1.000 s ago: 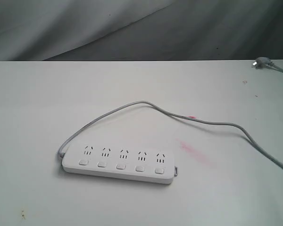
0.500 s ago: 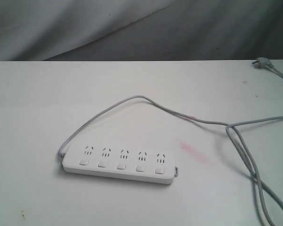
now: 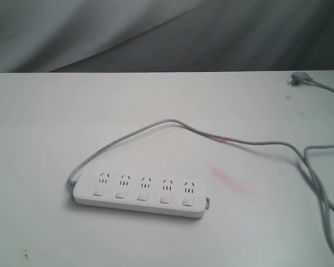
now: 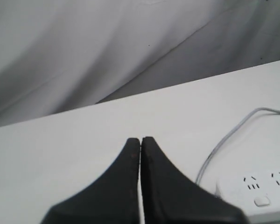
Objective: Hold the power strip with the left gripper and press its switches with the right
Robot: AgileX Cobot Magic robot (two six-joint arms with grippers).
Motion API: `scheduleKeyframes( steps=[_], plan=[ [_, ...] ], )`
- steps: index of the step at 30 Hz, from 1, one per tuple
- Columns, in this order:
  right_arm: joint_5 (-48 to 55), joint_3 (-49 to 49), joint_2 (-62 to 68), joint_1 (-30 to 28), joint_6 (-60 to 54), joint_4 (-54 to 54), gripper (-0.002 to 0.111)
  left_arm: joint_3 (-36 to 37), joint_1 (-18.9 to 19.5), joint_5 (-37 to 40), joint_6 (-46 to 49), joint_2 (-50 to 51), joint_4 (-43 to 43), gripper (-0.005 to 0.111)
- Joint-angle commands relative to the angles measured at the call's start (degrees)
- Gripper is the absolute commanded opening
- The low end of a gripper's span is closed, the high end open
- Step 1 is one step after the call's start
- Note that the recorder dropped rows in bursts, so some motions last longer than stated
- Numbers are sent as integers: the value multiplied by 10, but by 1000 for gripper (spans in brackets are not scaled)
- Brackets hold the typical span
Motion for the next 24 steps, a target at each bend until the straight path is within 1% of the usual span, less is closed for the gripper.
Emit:
scheduleKeyframes(
  steps=[1,6,9,10,12,15,16,19,22,24],
  plan=[
    [-6,2,-3,-4,3,-5,3,-104,0,19,42,103,-5,2],
    [-6,2,-3,-4,3,-5,3,-269,0,85,115,231,-20,2],
    [-6,2,-3,-4,3,-5,3,-362,0,139,152,306,-55,2],
    [-6,2,-3,-4,3,-5,3,-381,0,155,171,324,-79,2],
    [-6,2,-3,-4,3,-5,3,-416,0,177,240,361,-138,2],
    [-6,2,-3,-4,3,-5,3,-437,1,200,368,400,-209,2],
    [-6,2,-3,-4,3,-5,3,-437,4,204,394,407,-221,2],
    [-6,2,-3,-4,3,-5,3,-437,40,250,453,422,-265,2],
    [-6,2,-3,-4,3,-5,3,-436,102,306,531,432,-312,2],
    [-6,2,-3,-4,3,-5,3,-431,155,334,628,438,-366,2]
  ],
)
